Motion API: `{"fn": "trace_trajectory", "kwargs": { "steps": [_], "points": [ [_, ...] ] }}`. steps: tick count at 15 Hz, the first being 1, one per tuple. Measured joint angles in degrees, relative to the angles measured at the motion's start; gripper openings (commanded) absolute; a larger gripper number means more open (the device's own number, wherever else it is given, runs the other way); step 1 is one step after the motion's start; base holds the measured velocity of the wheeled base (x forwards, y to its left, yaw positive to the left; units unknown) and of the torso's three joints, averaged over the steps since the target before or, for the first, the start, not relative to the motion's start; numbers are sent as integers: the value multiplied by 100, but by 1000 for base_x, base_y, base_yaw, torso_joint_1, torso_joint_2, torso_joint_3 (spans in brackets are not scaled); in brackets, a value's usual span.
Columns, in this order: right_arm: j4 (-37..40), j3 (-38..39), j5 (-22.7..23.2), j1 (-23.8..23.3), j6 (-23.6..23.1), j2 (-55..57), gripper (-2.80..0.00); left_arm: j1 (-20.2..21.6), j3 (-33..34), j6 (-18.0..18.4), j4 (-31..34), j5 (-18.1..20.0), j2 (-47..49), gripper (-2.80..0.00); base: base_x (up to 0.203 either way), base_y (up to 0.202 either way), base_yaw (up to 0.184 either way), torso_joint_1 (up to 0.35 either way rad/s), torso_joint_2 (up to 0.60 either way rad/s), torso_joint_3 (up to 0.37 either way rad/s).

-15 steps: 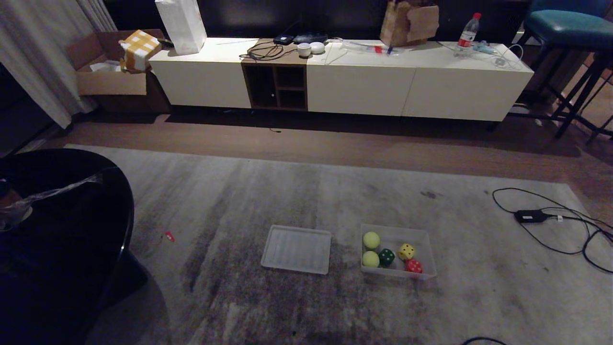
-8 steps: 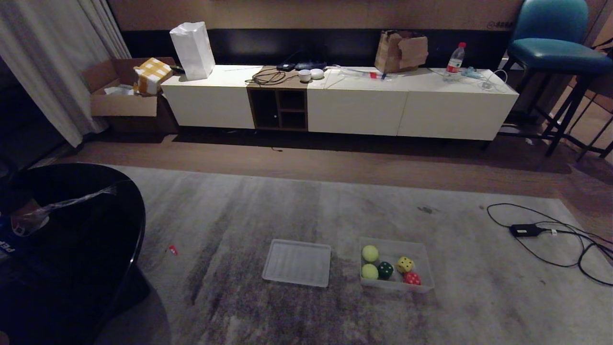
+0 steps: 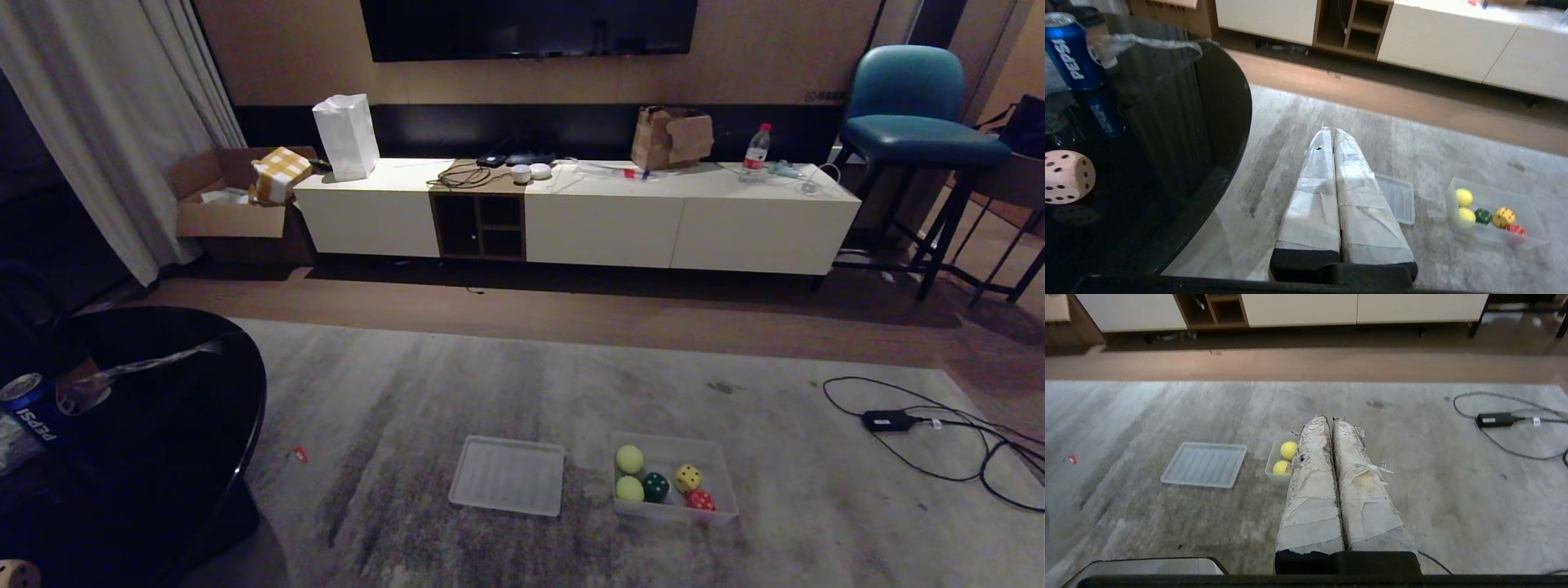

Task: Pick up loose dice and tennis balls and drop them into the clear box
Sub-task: Pick up toys out of the box

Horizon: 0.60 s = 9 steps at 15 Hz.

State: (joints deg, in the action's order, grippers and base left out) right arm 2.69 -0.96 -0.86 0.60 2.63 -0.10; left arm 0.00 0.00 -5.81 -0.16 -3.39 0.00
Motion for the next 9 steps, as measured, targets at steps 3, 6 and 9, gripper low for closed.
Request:
{"fn": "trace_trajectory", "kwargs": {
  "steps": [3,6,9],
  "points": [
    [1,0,1,0,0,0,-280,0,0,44,7,4,0,-280,0,0,0,3,2,68],
    [1,0,1,0,-7,0,-280,0,0,58,8,9,0,-280,0,0,0,2,2,11],
    [3,0,-2,-5,-7,0,-280,-5,0,59,12,12,0,-280,2,0,26,1,2,0]
  ]
}}
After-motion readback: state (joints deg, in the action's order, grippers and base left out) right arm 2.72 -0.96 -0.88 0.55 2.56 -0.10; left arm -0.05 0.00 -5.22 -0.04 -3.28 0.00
